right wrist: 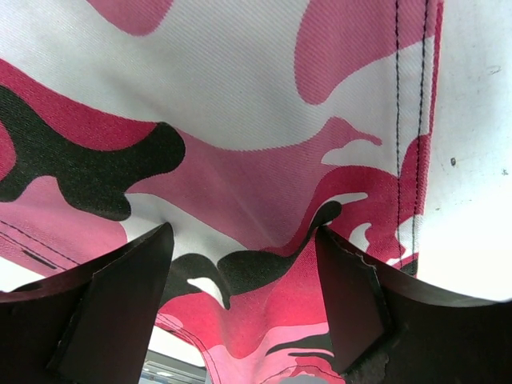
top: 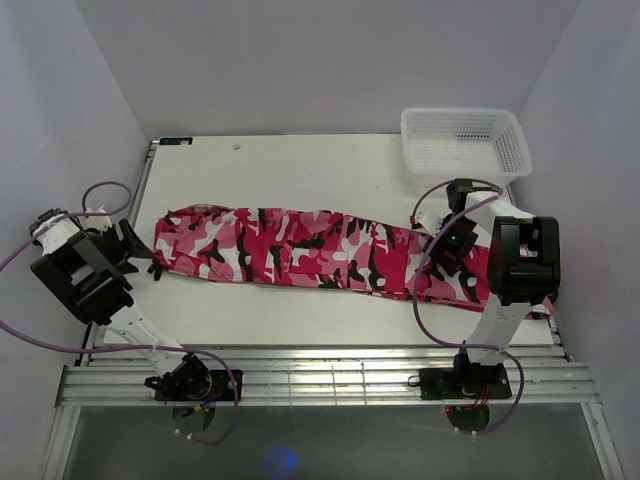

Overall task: Fold and stack the trousers
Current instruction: Fold the trousers

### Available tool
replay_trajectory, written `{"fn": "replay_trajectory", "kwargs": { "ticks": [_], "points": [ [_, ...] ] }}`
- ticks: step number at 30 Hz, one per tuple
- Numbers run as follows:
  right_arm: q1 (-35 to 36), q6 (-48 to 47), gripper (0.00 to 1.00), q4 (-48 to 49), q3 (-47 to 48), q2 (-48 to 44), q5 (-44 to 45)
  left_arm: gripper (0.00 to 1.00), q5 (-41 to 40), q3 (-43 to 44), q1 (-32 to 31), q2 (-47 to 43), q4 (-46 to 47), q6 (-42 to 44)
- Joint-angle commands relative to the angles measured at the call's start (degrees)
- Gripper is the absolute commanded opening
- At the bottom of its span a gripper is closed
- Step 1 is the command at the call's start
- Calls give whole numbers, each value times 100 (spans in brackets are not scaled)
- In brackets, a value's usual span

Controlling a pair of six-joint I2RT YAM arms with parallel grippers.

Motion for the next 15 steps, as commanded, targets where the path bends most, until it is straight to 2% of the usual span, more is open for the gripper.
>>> {"fn": "replay_trajectory", "kwargs": {
  "ticks": [1,2,7,12,15],
  "points": [
    [76,-27,77,-89,-206,99,-355,80,480,-102,9,197,430,41],
    [68,-27,77,-80,-215,108,-355,84,603,-215,9,267,518,24],
    [77,-27,77,-71,-197,169,-346,87,1393,-594,9,294,1413,-37],
    [94,-53,77,-106,-127,222,-319,87,1360,-796,9,373,2056,-73],
    [94,-53,77,-124,-74,248,-302,85,1342,-709,-17,583,1953,41]
  ]
}}
